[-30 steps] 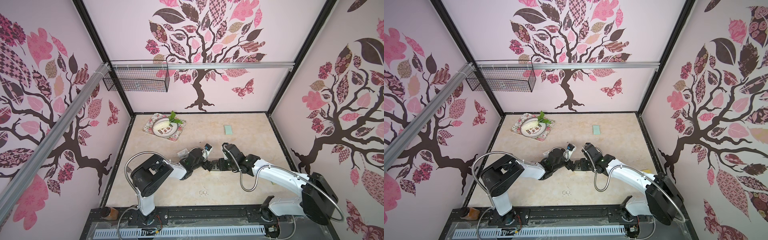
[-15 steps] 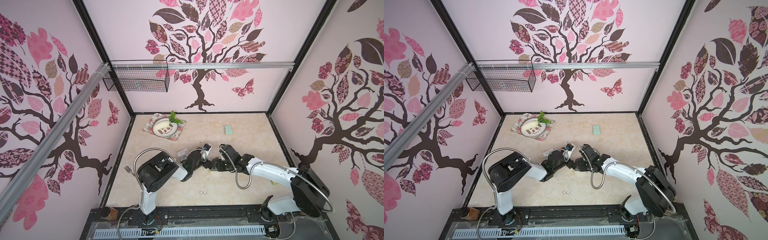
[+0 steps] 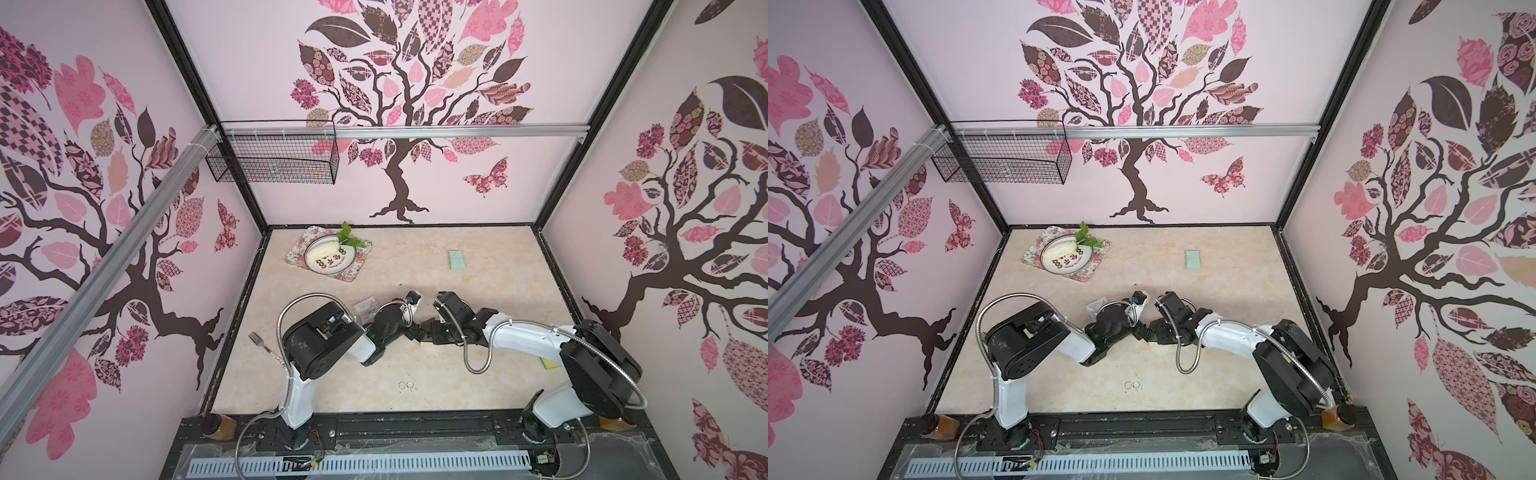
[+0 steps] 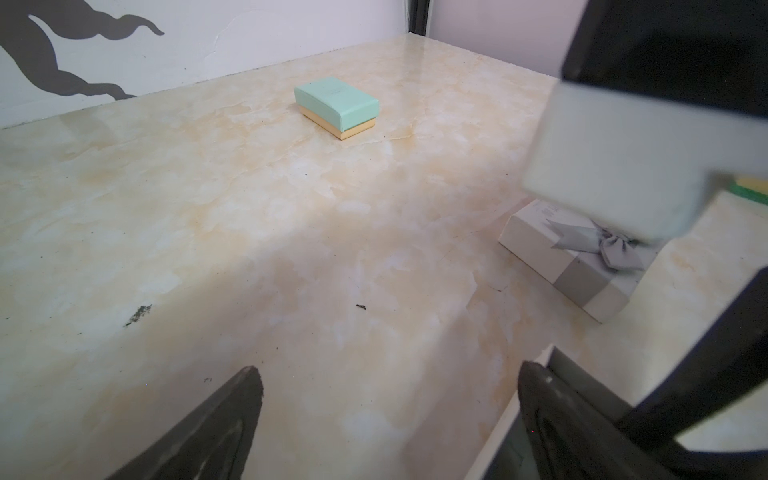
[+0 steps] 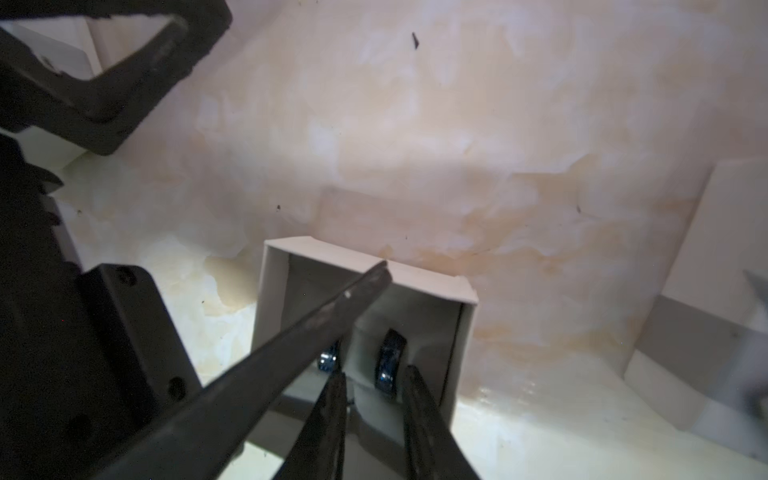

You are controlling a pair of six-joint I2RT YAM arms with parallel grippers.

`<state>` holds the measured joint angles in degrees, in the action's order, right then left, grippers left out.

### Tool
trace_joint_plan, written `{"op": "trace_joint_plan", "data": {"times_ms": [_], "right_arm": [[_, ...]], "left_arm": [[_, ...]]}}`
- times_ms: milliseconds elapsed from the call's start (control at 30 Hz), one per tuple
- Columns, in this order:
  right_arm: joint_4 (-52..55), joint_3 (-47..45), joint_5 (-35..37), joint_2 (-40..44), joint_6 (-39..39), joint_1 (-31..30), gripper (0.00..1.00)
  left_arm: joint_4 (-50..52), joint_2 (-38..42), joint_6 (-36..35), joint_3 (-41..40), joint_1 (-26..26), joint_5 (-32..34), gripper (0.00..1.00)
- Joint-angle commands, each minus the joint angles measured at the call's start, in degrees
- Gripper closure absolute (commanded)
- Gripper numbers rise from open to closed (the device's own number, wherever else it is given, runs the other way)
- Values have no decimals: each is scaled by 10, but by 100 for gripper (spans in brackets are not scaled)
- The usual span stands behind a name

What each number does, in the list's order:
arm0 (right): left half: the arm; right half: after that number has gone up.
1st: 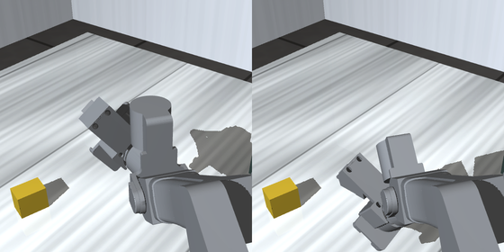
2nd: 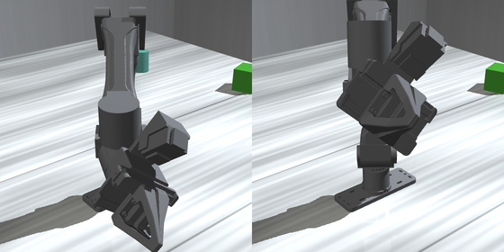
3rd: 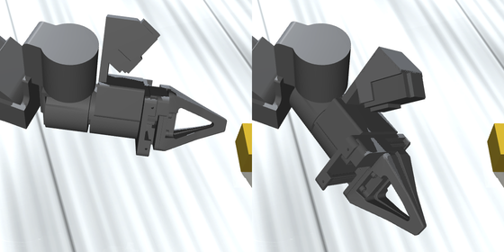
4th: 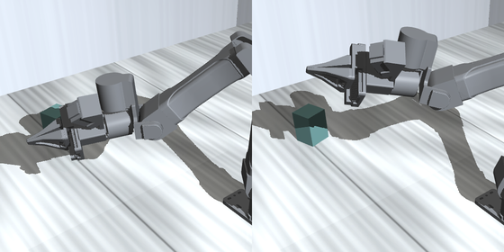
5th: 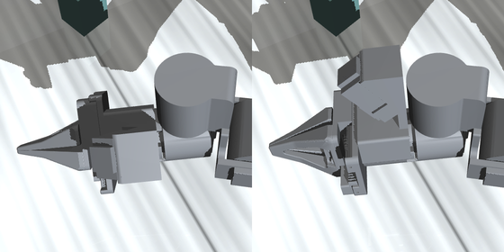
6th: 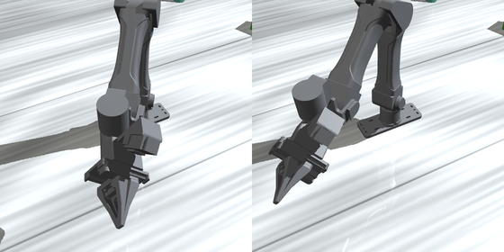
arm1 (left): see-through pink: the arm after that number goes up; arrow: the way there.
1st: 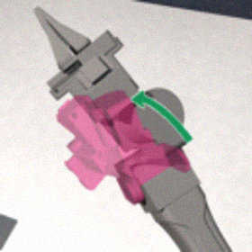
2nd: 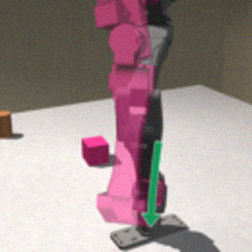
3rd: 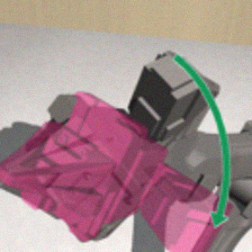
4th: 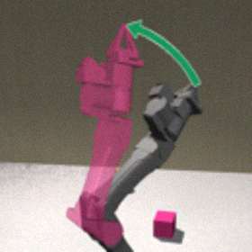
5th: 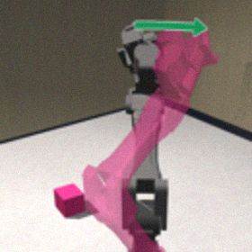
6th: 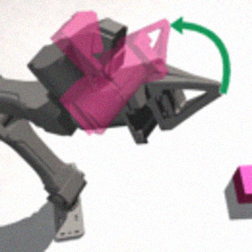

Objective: Take the rings out of the lift-off lid box
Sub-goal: Take out the ring from the jewelry box.

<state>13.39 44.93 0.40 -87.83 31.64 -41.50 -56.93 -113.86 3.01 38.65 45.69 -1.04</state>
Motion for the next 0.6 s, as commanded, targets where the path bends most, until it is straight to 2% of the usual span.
{"op": "trace_joint_plan", "data": {"times_ms": [0, 333, 400, 567], "right_arm": [[-5, 1, 22, -17, 4, -2, 73], [-12, 2, 36, -39, 5, -2, 75], [-13, 1, 38, -43, 6, -2, 78], [-11, 1, 42, -42, 6, -2, 95]], "left_arm": [[-26, -15, -2, -15, -1, 6, 2], [-42, -20, -1, -23, -1, -1, 2], [-44, -20, -1, -23, -1, -4, 2], [-44, -21, -2, -24, -1, -2, 2]]}}
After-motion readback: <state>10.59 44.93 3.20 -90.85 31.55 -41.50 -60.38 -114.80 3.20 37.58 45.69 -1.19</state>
